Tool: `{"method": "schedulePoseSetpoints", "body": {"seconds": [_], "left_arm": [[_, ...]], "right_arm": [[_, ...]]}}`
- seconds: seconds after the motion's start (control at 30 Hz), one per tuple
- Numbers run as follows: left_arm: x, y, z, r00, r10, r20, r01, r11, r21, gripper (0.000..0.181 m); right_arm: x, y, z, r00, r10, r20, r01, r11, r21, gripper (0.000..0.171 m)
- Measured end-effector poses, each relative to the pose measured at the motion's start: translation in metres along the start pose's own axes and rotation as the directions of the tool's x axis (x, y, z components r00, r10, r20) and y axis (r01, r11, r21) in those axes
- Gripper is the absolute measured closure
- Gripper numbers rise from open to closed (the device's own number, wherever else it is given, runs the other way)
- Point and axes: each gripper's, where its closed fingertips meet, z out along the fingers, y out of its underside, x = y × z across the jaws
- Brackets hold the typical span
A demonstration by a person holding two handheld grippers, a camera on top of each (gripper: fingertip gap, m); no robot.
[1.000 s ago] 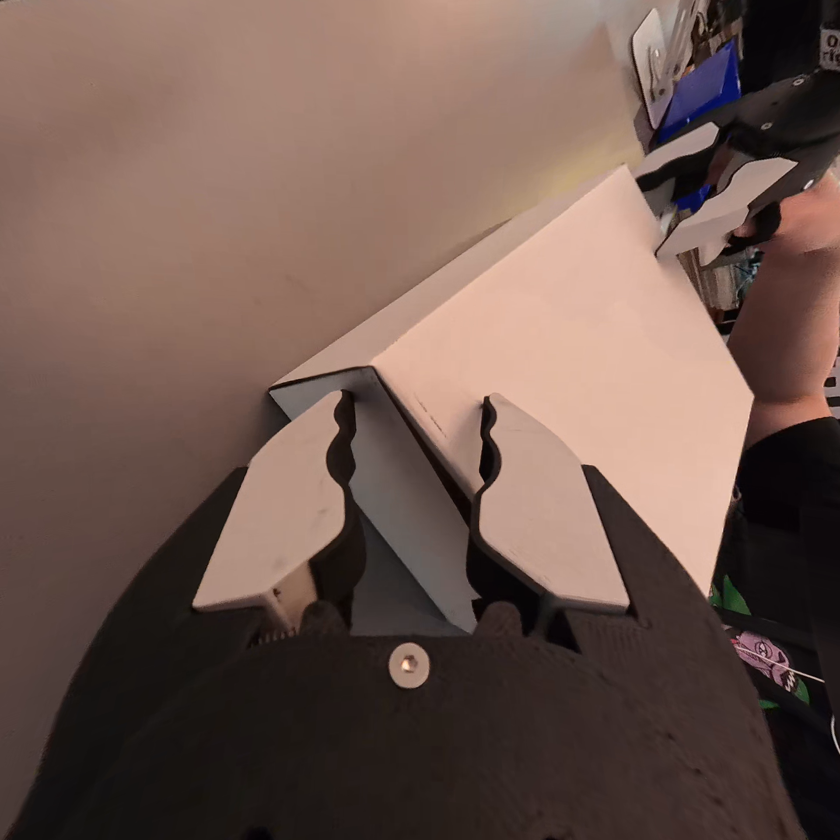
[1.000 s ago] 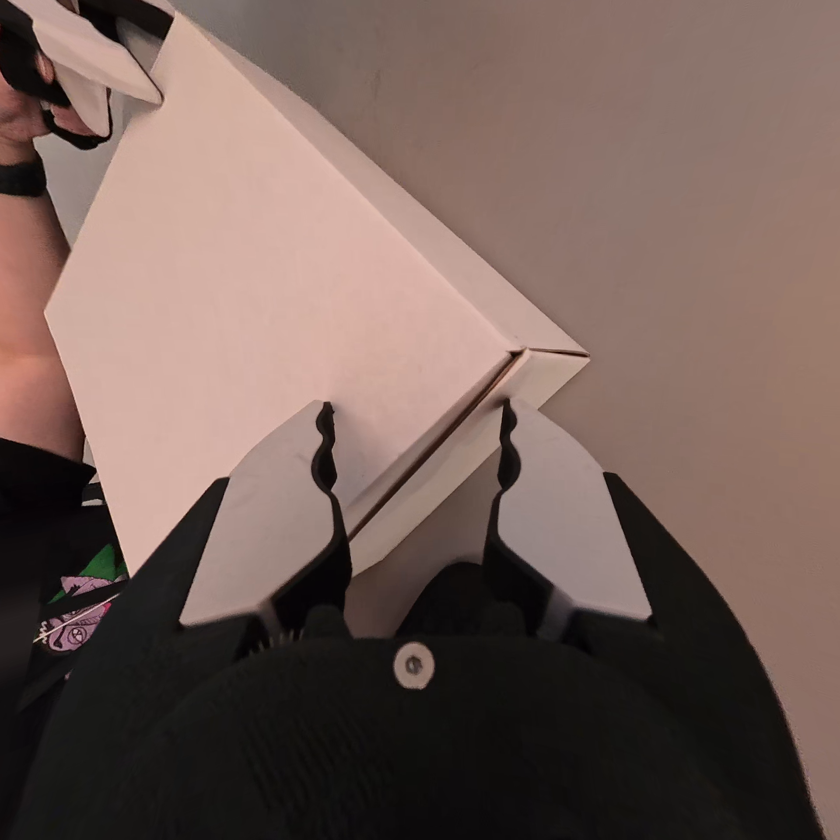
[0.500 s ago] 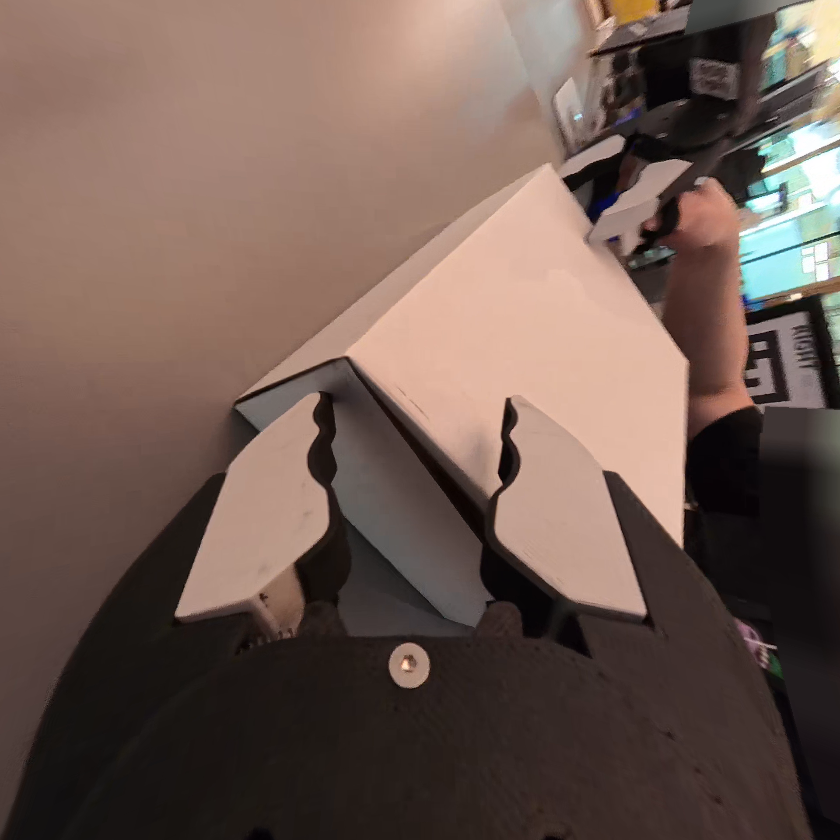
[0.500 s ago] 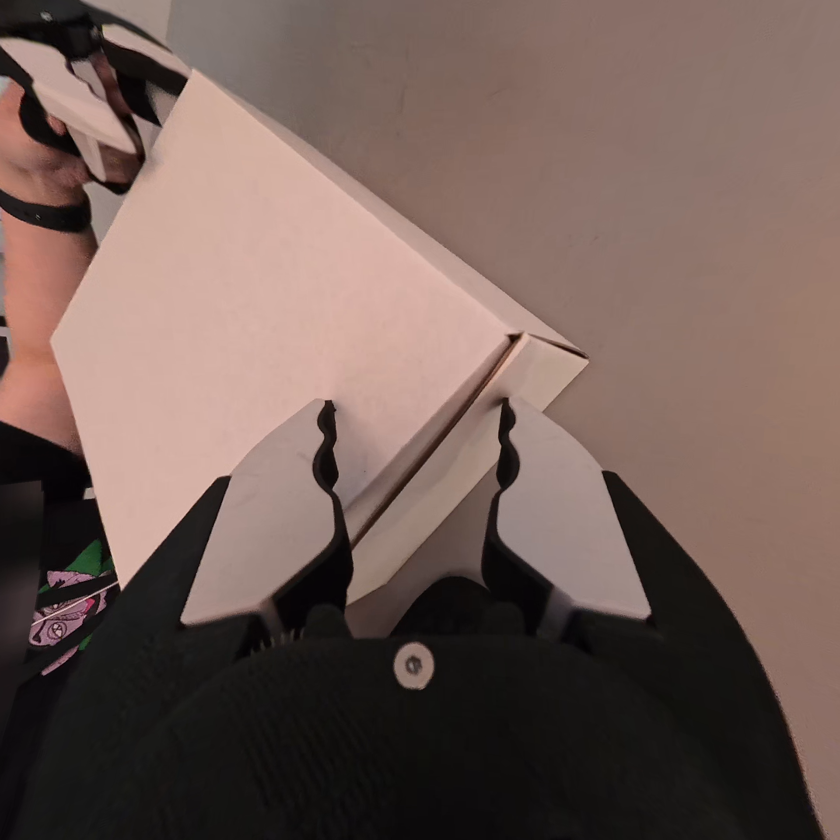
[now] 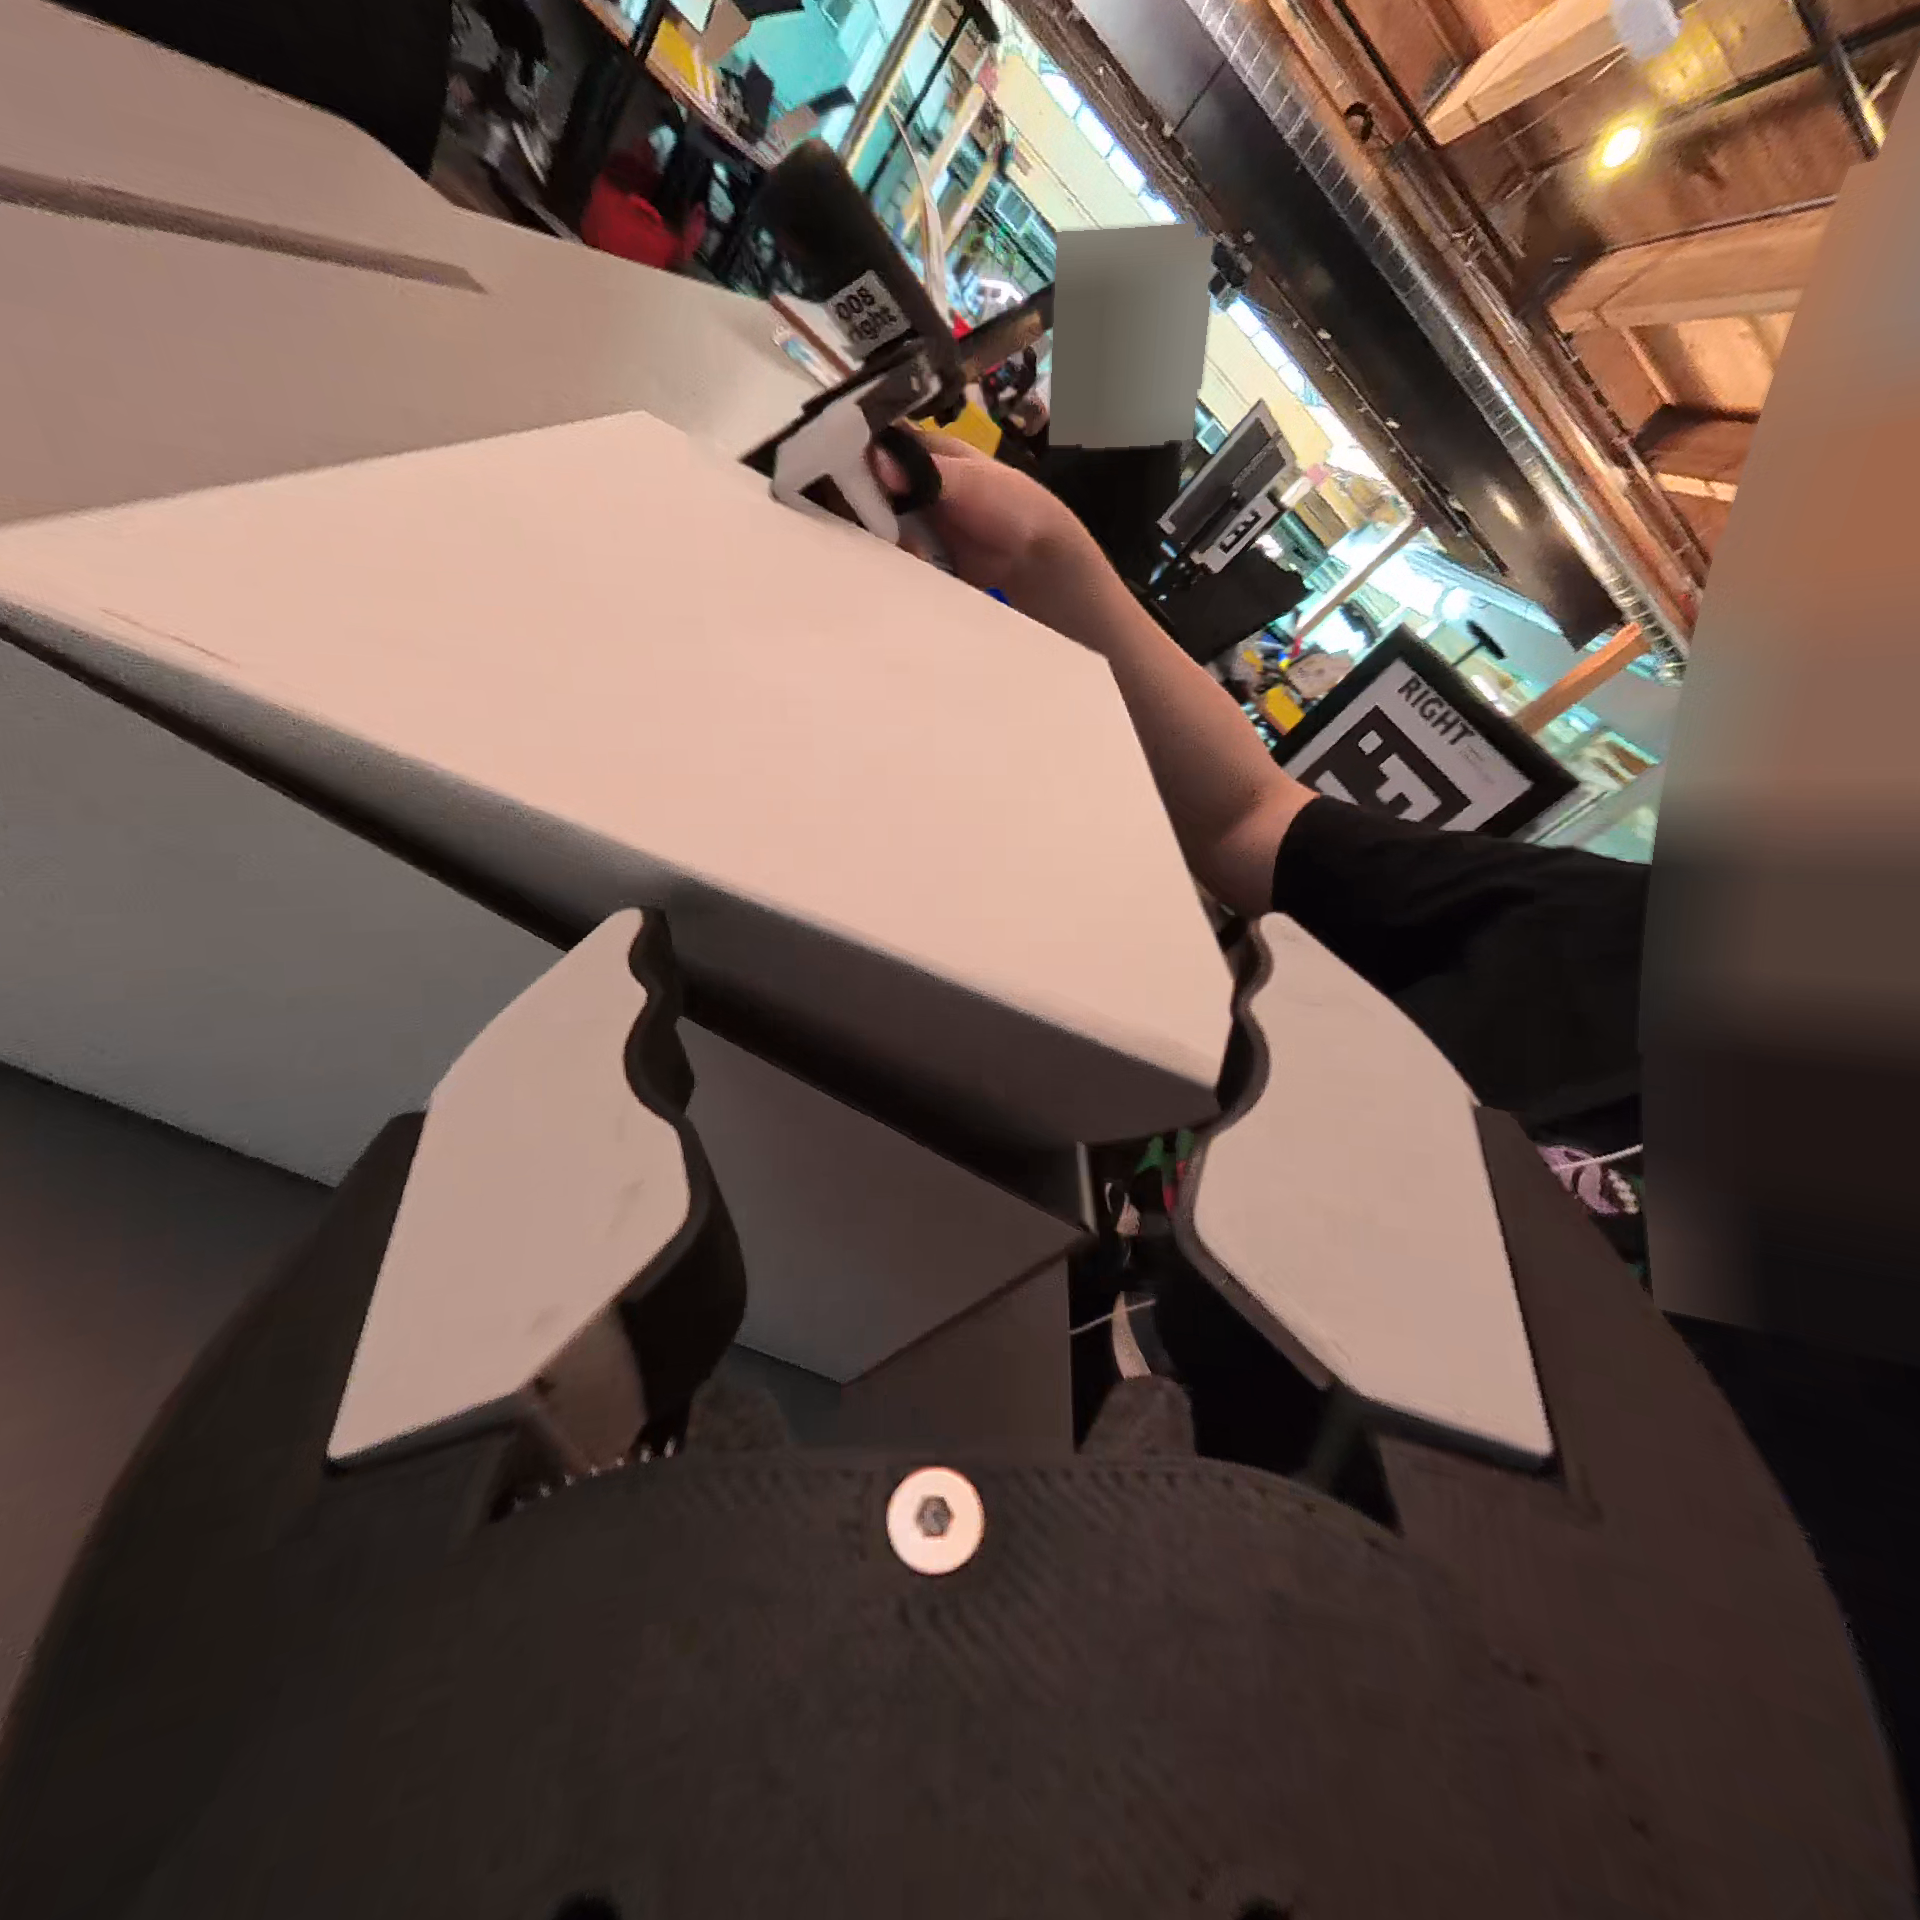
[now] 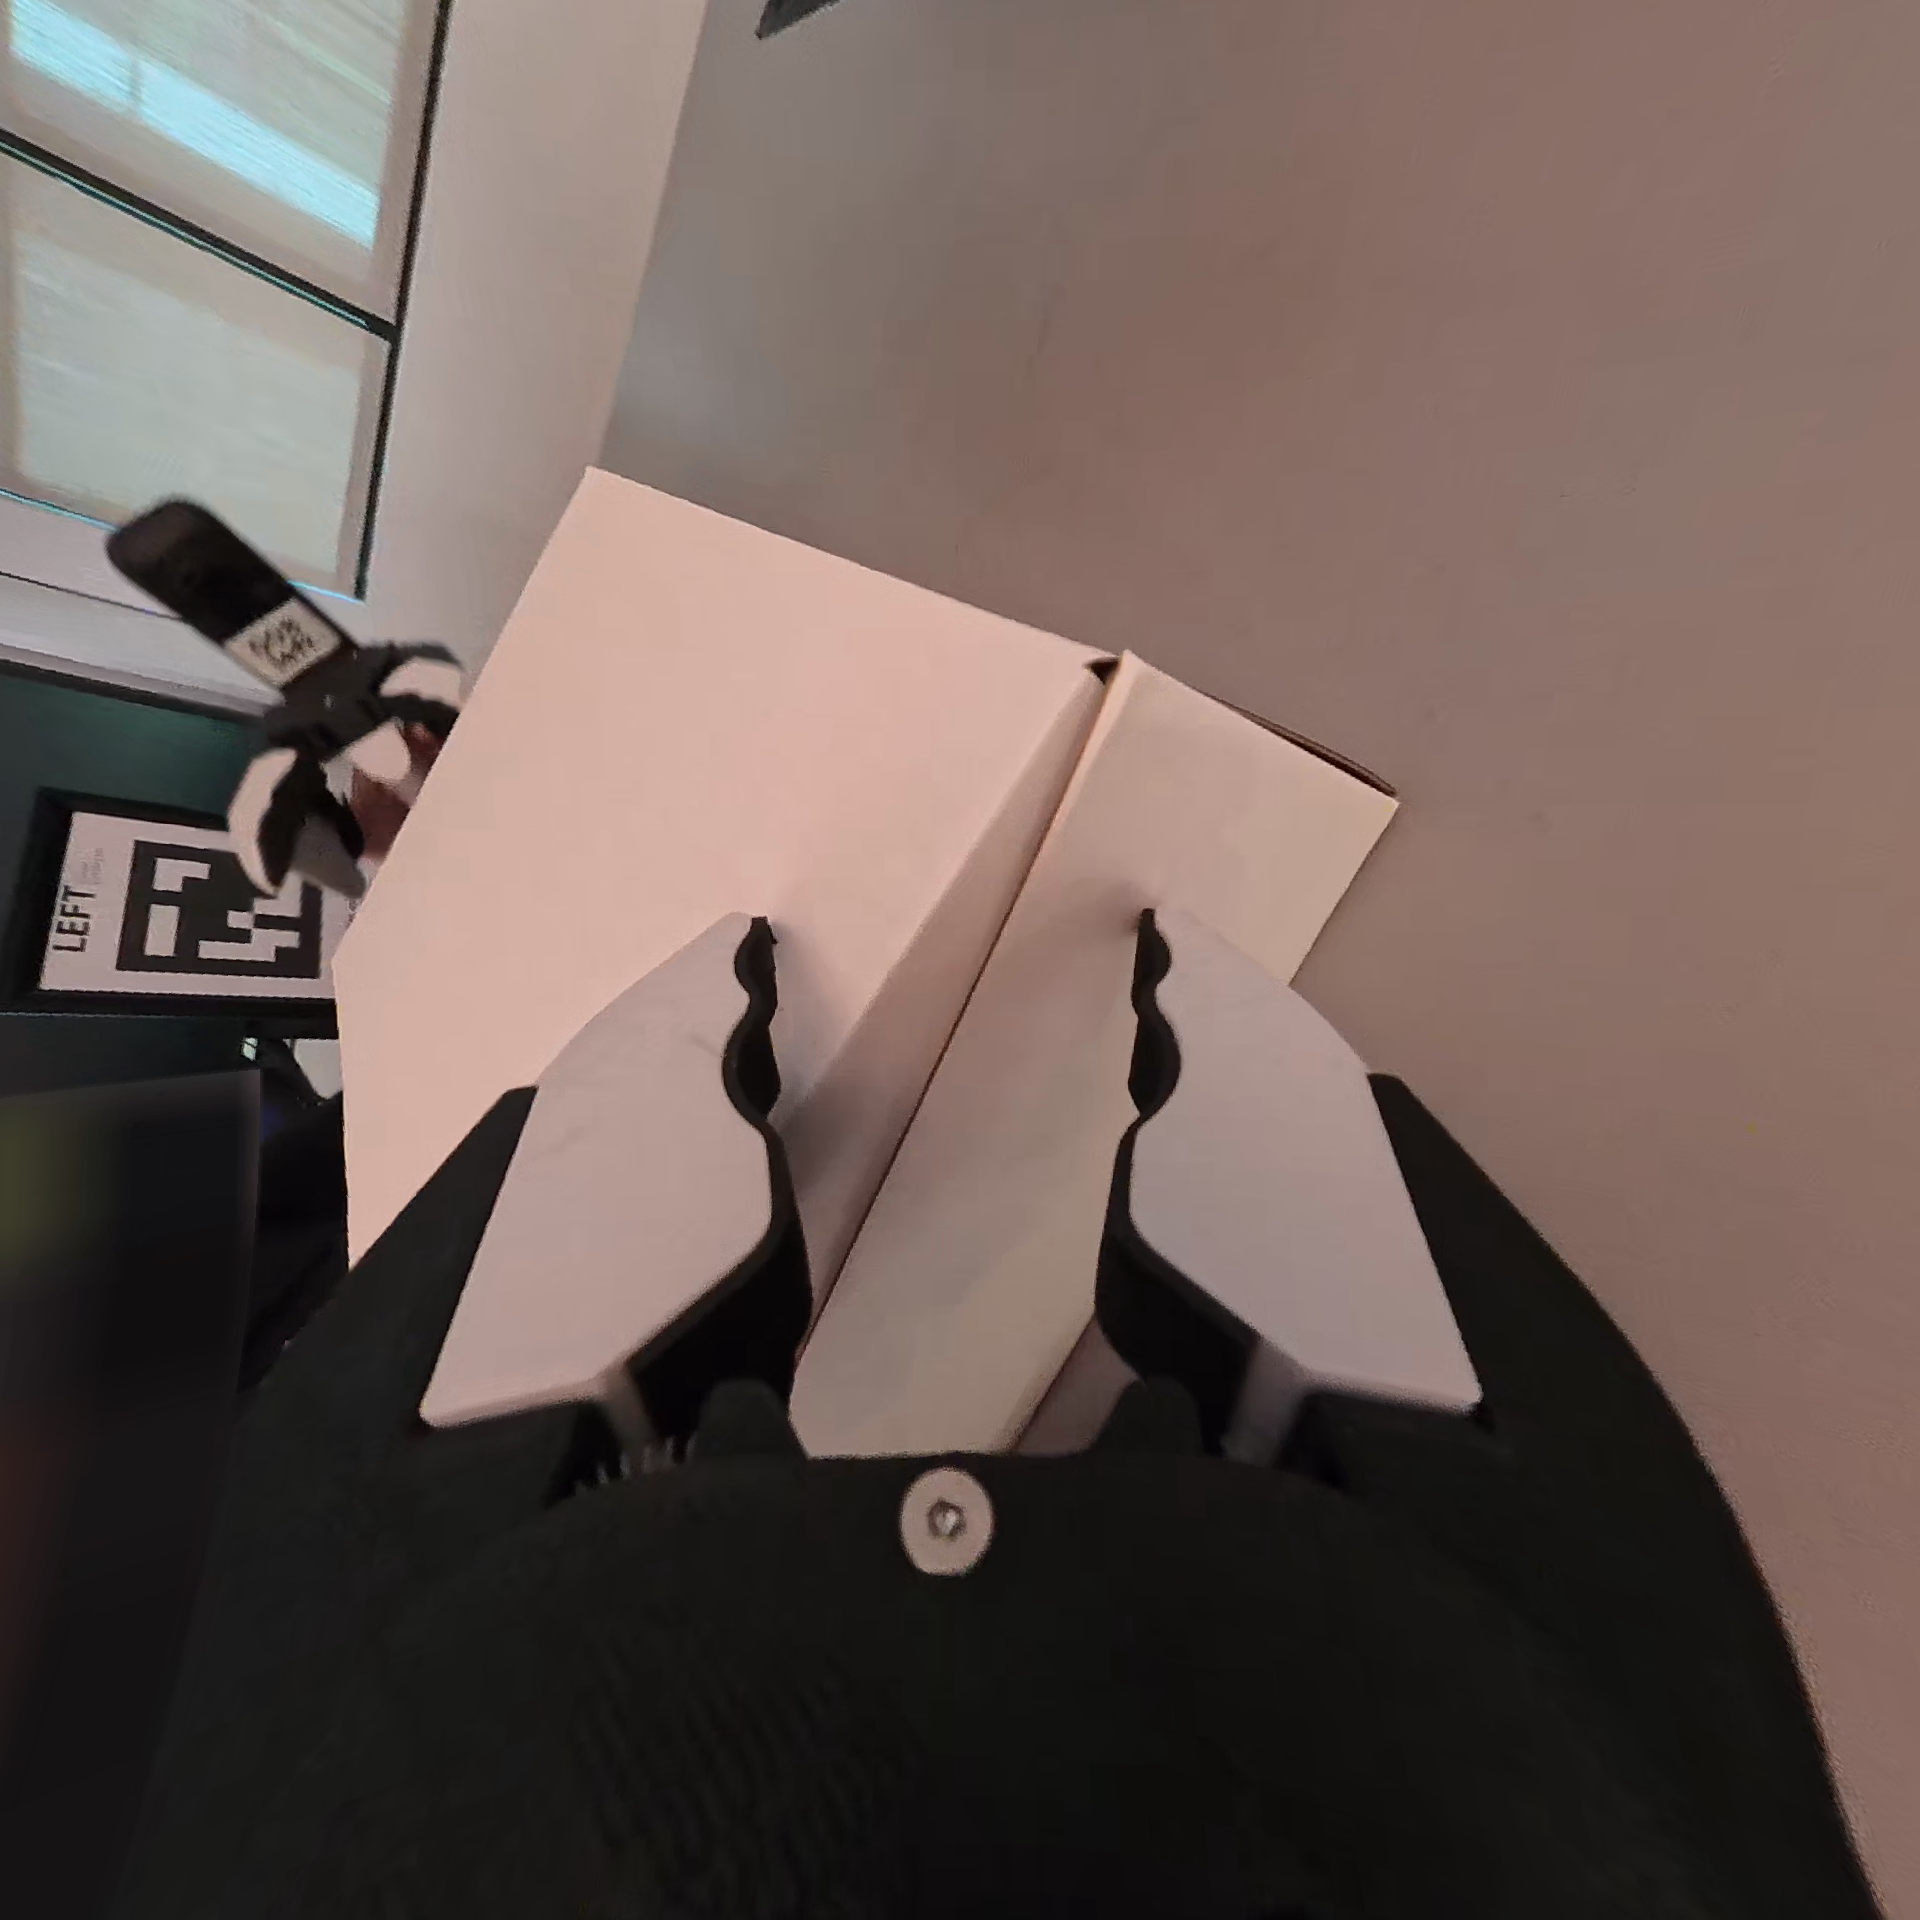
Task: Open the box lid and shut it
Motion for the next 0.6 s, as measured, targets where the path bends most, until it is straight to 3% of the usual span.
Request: {"method": "schedulePoseSetpoints", "body": {"seconds": [0.13,0.33,0.47,0.6], "left_arm": [[0.021,0.036,0.0,0.972,0.115,0.204,-0.118,0.993,0.0,0.073],[0.001,0.06,0.018,0.78,0.106,0.617,-0.155,0.988,0.026,0.081],[-0.021,0.055,0.021,0.618,0.072,0.783,-0.209,0.975,0.075,0.115],[-0.029,0.048,0.017,0.522,0.086,0.849,-0.197,0.98,0.022,0.128]], "right_arm": [[0.0,0.0,-0.002,1.0,0.001,0.0,-0.001,0.999,0.038,0.106],[-0.001,-0.001,-0.005,0.998,-0.03,-0.053,0.034,0.997,0.074,0.109],[-0.002,0.0,-0.007,0.996,-0.043,-0.074,0.051,0.993,0.106,0.112],[-0.002,0.0,-0.013,0.991,-0.062,-0.116,0.077,0.988,0.131,0.115]]}}
